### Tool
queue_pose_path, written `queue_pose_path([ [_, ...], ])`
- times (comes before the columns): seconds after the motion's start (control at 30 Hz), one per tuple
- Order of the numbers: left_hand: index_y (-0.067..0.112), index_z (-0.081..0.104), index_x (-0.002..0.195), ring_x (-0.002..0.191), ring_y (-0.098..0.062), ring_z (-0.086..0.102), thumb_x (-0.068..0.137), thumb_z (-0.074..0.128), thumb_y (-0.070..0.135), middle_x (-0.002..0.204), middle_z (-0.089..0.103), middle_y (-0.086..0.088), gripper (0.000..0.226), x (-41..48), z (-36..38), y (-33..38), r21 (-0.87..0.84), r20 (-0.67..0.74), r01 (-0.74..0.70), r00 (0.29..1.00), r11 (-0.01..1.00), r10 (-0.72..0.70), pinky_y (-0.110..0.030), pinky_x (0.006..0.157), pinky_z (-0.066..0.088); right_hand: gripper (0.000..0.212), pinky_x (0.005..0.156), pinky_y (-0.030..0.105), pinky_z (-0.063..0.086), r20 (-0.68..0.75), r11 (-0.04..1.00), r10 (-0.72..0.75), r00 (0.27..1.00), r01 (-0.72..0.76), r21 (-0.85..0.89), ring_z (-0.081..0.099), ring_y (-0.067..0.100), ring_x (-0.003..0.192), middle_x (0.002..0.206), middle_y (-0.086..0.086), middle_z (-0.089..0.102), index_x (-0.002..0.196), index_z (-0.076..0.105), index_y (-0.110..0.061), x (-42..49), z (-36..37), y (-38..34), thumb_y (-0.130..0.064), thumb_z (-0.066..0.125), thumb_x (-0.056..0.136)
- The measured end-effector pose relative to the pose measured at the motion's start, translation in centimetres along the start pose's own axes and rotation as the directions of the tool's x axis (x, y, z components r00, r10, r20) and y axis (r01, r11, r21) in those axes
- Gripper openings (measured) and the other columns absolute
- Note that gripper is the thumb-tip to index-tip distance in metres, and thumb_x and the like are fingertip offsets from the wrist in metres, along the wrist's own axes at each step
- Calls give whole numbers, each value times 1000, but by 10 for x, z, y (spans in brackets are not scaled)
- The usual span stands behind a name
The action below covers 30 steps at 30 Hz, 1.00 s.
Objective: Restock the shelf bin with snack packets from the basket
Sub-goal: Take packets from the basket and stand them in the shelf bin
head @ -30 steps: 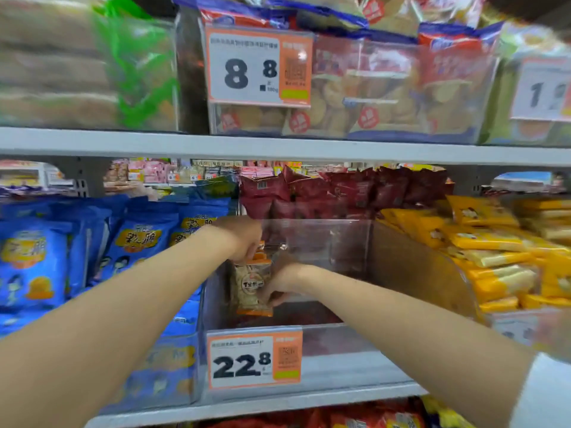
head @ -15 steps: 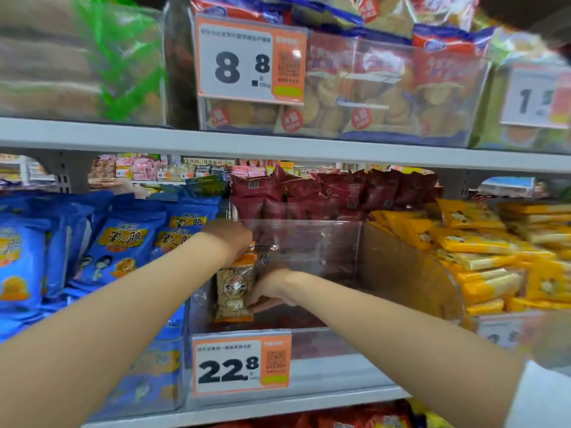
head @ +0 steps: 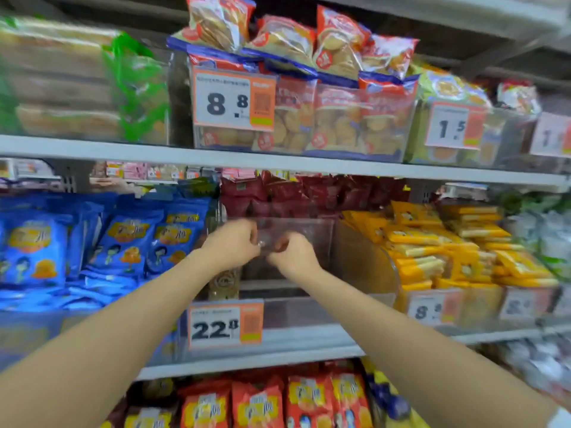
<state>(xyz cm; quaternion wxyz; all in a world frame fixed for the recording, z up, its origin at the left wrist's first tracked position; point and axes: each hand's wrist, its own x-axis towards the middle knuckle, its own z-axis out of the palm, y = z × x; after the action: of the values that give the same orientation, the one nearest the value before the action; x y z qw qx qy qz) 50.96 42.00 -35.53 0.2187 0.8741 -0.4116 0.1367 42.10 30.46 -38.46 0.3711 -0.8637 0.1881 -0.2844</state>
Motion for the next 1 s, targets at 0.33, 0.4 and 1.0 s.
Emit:
queue_pose_path([
  [0.33, 19, 46, 62, 51, -11, 47, 76, 64, 9, 55, 50, 3, 25, -77, 53, 119, -392, -26, -76, 997, 917, 72, -28, 54, 36, 9, 64, 27, 40, -304, 969, -232, 924, 192, -156, 51, 17, 70, 74, 1, 56, 79, 55, -10, -120, -98, 85, -6, 63, 81],
  [0.4, 18, 47, 62, 48, -11, 45, 77, 64, 8, 54, 49, 3, 25, -92, 75, 143, -424, 36, -84, 993, 902, 109, -28, 53, 35, 10, 64, 27, 41, -275, 981, -166, 947, 131, -144, 53, 17, 69, 73, 1, 56, 80, 55, -11, -148, -110, 115, -8, 64, 82],
  [1.0, 8, 62, 75, 54, -15, 51, 88, 61, 8, 66, 62, -6, 13, -293, 388, 236, -372, 853, 346, 494, 861, 170, -16, 41, 37, 17, 61, 16, 40, 157, 669, 741, 653, -694, -265, 54, 17, 83, 91, 4, 59, 99, 66, -7, -447, -75, 445, -8, 70, 82],
])
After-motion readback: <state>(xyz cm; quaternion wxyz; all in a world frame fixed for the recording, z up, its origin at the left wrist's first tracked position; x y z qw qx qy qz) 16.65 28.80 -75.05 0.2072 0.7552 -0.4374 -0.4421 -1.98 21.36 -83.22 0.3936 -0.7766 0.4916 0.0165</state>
